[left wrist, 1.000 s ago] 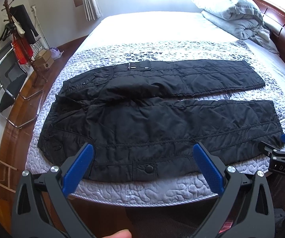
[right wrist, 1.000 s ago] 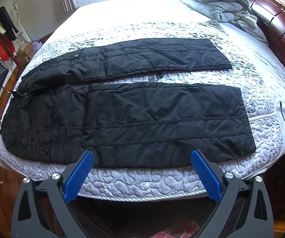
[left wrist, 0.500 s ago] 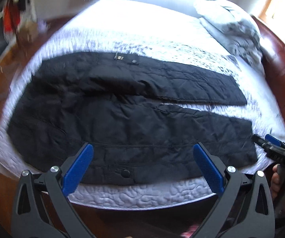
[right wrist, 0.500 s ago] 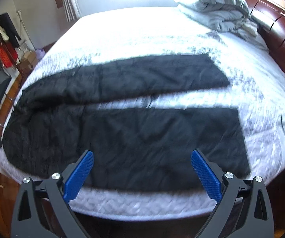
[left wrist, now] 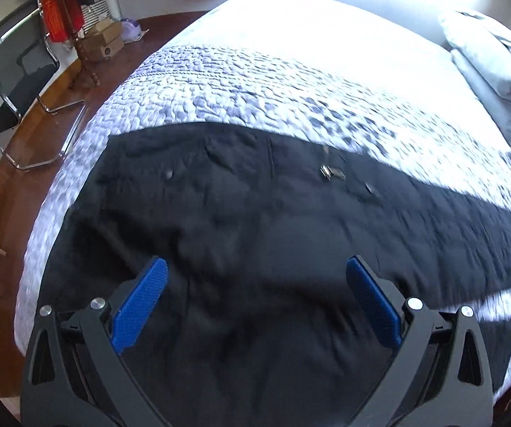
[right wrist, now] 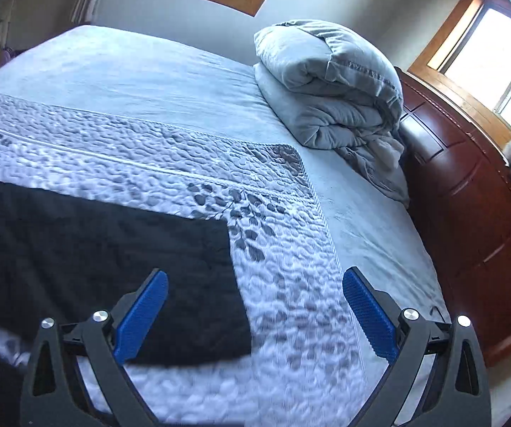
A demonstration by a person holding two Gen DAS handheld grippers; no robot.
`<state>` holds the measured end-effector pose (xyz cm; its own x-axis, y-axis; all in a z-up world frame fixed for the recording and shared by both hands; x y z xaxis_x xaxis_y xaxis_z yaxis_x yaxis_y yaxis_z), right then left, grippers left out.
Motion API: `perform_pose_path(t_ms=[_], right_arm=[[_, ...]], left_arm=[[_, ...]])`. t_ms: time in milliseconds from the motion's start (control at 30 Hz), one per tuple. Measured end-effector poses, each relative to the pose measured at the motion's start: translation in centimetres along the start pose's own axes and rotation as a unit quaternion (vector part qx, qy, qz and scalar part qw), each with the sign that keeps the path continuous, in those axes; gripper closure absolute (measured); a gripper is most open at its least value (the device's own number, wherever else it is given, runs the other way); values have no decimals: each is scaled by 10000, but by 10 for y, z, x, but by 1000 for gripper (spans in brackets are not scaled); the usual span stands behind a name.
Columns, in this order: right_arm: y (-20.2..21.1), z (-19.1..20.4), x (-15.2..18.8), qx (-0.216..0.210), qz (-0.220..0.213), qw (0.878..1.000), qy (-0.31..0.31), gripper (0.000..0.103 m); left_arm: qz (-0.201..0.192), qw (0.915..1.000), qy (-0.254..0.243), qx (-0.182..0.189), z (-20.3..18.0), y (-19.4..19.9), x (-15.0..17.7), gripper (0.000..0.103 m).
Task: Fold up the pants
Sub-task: 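Lower both tools to the pants waistband and close both grippers on it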
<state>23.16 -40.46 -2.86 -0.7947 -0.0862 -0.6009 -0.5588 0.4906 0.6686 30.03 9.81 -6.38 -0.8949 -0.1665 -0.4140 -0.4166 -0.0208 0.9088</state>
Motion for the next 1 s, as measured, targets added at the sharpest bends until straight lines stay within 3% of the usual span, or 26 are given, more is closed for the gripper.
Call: perform_pose_path(t_ms=[133, 200, 300, 367, 433, 567, 700, 833, 1000], right_arm=[[-50, -7, -11, -731, 277, 9968, -158, 4], [-82, -12, -16, -1362, 672, 9871, -508, 4], [-132, -23, -17, -2152, 1236, 9622, -1117, 4], [-165, -29, -14, -2673, 1659, 9384, -1432, 4], [-186, -30, -9, -2910, 1933, 9229, -1621, 4], [-202, -14, -16, -3277, 1945, 9138, -1402, 4], [-201, 13, -30, -3256, 1865, 9219, -960, 4], [-221, 33, -30, -2720, 2326, 9313, -680, 4], [-221, 49, -28, -2401, 2333, 9416, -362, 3]], left_arm=[[89, 9999, 7, -135, 4, -37, -31, 3], [88, 9992, -104, -366, 9, -56, -47, 3], [239, 9986, -203, -421, 15, -82, -67, 3], [418, 9980, -129, -448, 19, -98, -77, 3], [587, 9977, 57, -341, 23, -108, -82, 3], [778, 9962, 365, -163, 20, -126, -90, 3], [1069, 9933, 159, -412, 13, -146, -91, 3], [1317, 9902, 186, -419, 16, -161, -89, 2], [1468, 9883, 257, -334, 20, -169, -89, 2]])
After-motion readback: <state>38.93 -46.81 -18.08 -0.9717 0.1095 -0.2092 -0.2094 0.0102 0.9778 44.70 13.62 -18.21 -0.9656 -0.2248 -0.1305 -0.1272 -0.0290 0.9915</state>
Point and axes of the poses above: each gripper's, at about its wrist camera, not at the fingertips, and y roughly against the way its jaws point, z to its left, x to its underside, the point moved 1 cm from there along -y, roughly the way its jaws point, and after that the axes turned 2 degrees about y, right-handed, at the moved point
